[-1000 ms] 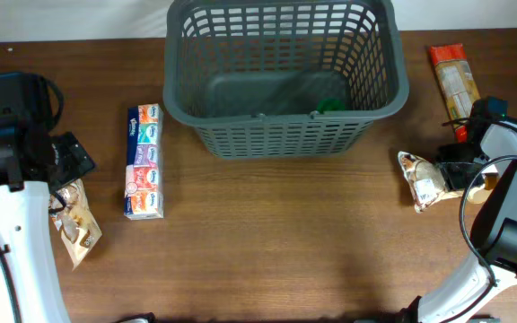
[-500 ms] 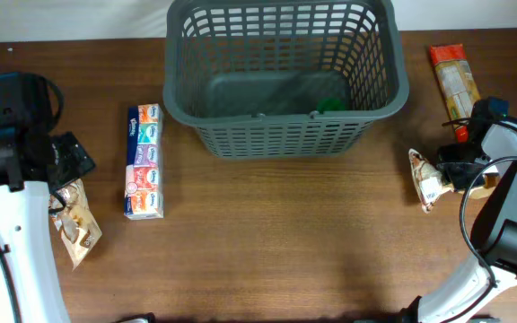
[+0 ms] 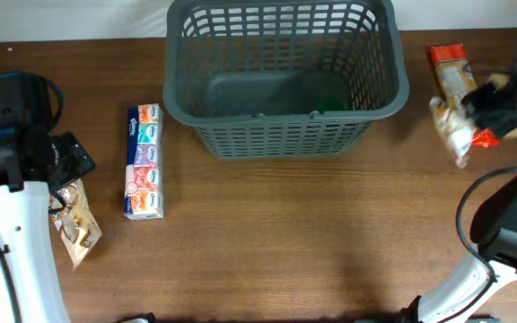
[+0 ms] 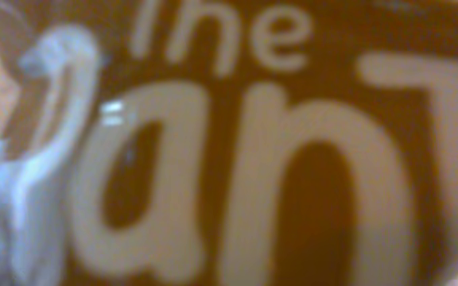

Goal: Pack container
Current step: 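Lift the bread bag with the right gripper over the basket, then drop the bread bag into the basket and withdraw right gripper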

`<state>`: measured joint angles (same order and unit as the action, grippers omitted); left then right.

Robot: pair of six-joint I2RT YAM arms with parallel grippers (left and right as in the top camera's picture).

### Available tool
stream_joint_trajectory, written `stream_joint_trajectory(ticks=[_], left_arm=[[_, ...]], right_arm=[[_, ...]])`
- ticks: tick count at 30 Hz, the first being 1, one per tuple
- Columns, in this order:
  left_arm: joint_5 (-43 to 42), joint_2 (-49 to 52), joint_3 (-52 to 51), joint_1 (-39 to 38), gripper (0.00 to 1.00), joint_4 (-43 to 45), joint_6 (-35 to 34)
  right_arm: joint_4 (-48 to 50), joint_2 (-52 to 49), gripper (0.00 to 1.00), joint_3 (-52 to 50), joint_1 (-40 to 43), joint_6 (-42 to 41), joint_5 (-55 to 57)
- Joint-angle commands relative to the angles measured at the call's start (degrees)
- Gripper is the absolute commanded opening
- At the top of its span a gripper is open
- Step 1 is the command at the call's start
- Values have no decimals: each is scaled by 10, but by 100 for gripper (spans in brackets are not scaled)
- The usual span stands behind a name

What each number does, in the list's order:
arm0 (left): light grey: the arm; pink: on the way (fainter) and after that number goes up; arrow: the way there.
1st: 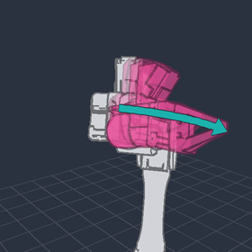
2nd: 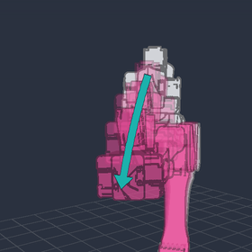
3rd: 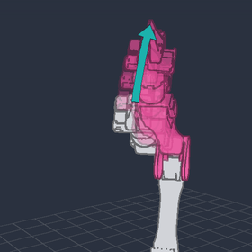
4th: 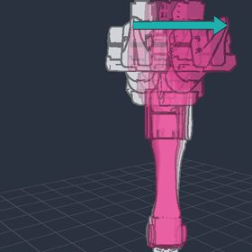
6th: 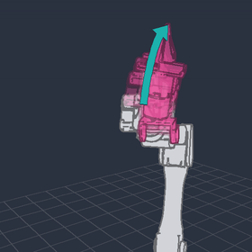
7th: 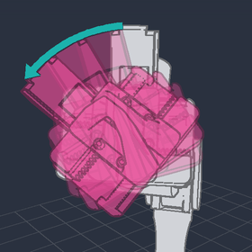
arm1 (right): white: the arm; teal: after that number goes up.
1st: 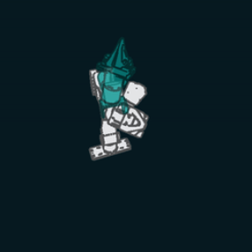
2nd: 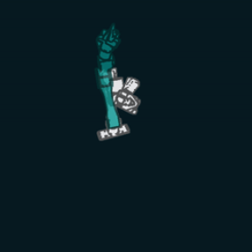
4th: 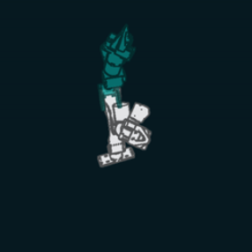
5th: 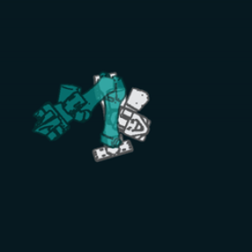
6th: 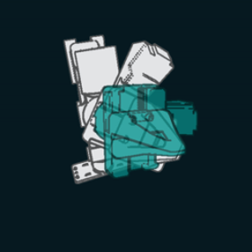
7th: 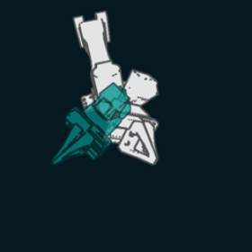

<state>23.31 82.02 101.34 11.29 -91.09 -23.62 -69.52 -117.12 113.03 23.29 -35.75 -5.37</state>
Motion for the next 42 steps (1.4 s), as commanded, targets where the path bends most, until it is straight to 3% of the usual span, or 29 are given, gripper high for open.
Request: stream_joint_trajectory(ticks=[1,8,13,20,25,42], left_arm=[[-2,2,0,3,99,-1,-1],[-2,2,0,3,100,-1,-1],[-2,2,0,3,100,-1,-1],[-2,2,0,3,100,-1,-1],[-2,2,0,3,100,-1,-1],[-2,2,0,3,100,-1,-1]], right_arm=[[-31,24,4,133,-11,102,-72],[-49,24,4,337,-77,195,-179],[-29,24,4,412,-167,243,-197],[-19,22,4,414,-311,395,-186],[-14,10,4,405,-388,415,-85],[-35,-155,5,401,-405,413,-79]])
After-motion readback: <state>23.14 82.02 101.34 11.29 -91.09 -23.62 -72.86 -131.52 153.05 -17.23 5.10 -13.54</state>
